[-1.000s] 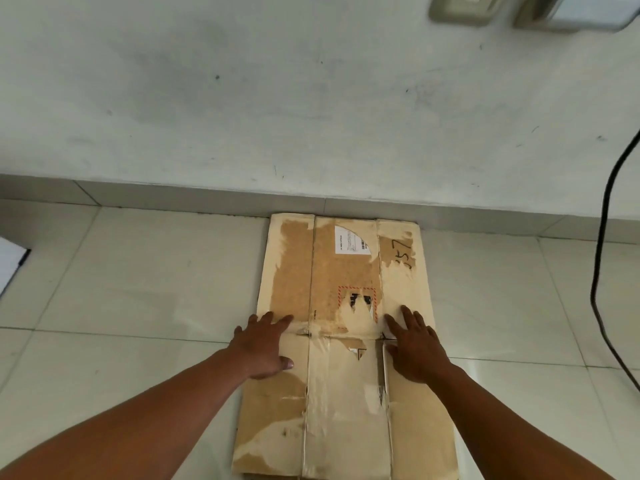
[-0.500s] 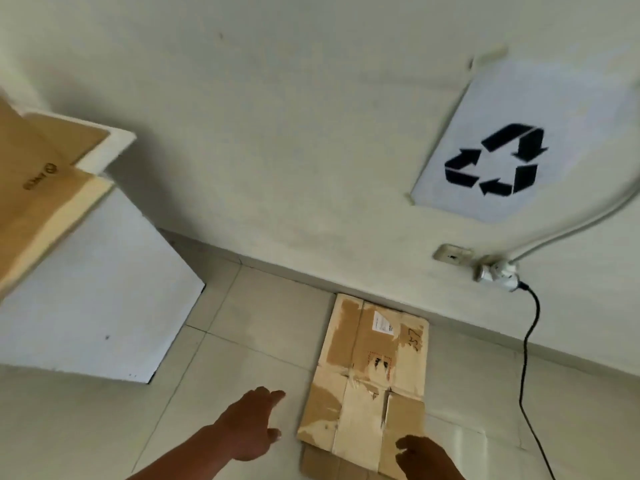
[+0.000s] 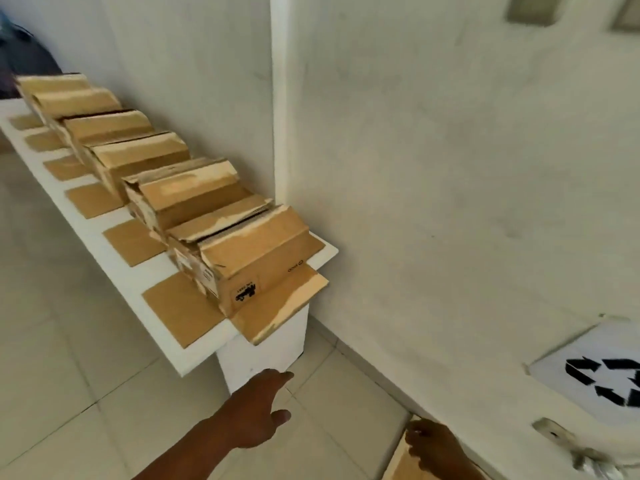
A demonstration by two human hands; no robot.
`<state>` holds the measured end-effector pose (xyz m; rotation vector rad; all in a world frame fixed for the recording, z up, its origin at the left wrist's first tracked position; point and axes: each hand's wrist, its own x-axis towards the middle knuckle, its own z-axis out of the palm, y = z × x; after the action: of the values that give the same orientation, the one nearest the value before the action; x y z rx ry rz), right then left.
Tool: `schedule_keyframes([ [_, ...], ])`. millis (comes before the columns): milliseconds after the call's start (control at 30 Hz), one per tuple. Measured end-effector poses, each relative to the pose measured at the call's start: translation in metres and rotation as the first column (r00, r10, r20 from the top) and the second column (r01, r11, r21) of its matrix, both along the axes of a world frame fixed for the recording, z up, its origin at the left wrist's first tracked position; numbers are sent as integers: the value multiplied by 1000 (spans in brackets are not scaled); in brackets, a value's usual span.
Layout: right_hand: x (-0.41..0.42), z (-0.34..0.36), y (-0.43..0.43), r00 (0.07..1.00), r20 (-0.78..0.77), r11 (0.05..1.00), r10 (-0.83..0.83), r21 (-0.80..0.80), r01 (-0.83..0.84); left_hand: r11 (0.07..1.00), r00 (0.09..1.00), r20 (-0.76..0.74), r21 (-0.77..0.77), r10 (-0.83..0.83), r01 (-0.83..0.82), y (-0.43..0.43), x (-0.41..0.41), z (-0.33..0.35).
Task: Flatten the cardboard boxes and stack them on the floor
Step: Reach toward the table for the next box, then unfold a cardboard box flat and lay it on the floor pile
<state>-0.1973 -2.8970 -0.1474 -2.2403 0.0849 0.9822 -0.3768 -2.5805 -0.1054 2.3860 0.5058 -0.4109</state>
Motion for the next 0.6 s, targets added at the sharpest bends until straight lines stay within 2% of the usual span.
schedule_keyframes([
  [100, -17, 51, 100, 998, 56, 982, -30, 188, 19, 997, 991, 108, -11, 79, -78, 83, -37, 22],
  [167, -31, 72, 152, 994, 105, 967, -19, 253, -8, 994, 979, 175, 12, 108, -112, 132, -58, 38],
  [367, -60, 111, 286, 946, 284, 955, 154, 205, -217, 986, 957, 256, 54, 138, -157, 243, -92, 83],
  [600, -42, 143, 379, 857, 426, 921, 291, 118, -371, 991, 955, 286, 85, 80, -108, 312, -33, 104],
])
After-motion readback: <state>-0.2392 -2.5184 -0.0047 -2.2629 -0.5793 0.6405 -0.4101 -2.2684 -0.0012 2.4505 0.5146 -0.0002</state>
